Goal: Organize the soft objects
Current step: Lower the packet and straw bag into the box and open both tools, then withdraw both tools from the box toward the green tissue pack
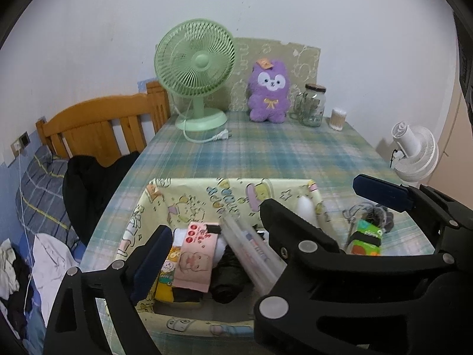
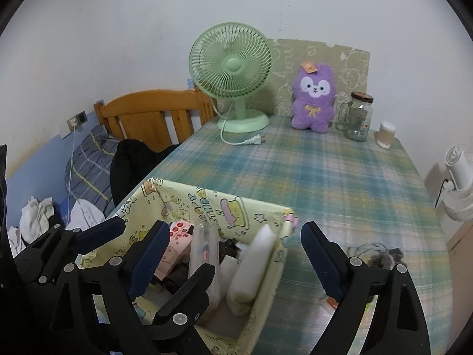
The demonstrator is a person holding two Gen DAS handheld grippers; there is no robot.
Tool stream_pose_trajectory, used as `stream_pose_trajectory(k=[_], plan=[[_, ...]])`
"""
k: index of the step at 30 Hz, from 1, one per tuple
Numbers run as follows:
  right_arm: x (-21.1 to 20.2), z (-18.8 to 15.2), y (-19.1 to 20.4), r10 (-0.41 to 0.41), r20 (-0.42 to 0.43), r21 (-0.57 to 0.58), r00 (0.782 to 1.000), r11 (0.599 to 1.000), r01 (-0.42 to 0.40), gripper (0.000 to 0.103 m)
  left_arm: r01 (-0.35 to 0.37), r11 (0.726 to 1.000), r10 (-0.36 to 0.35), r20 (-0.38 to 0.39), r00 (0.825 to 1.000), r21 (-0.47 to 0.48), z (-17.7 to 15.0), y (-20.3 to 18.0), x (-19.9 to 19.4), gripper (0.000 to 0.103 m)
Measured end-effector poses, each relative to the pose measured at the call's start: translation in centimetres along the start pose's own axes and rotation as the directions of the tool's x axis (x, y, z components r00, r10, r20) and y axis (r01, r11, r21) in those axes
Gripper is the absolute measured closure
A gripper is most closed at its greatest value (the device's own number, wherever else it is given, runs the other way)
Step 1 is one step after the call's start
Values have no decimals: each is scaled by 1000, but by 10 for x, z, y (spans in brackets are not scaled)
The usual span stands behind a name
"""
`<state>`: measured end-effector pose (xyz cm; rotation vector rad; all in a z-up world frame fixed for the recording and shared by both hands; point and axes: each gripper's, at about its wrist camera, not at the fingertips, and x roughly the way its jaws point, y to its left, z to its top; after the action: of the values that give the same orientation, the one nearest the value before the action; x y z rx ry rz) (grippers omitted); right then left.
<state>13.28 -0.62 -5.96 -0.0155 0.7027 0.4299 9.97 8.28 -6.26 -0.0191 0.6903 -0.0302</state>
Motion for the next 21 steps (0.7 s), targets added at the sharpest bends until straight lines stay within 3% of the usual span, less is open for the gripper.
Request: stream_pose_trajectory(k=[21], plan=[[-74, 4, -26, -108, 143, 34, 984, 994, 104, 0, -13, 999, 9, 116, 993, 33, 15, -43, -49, 9]])
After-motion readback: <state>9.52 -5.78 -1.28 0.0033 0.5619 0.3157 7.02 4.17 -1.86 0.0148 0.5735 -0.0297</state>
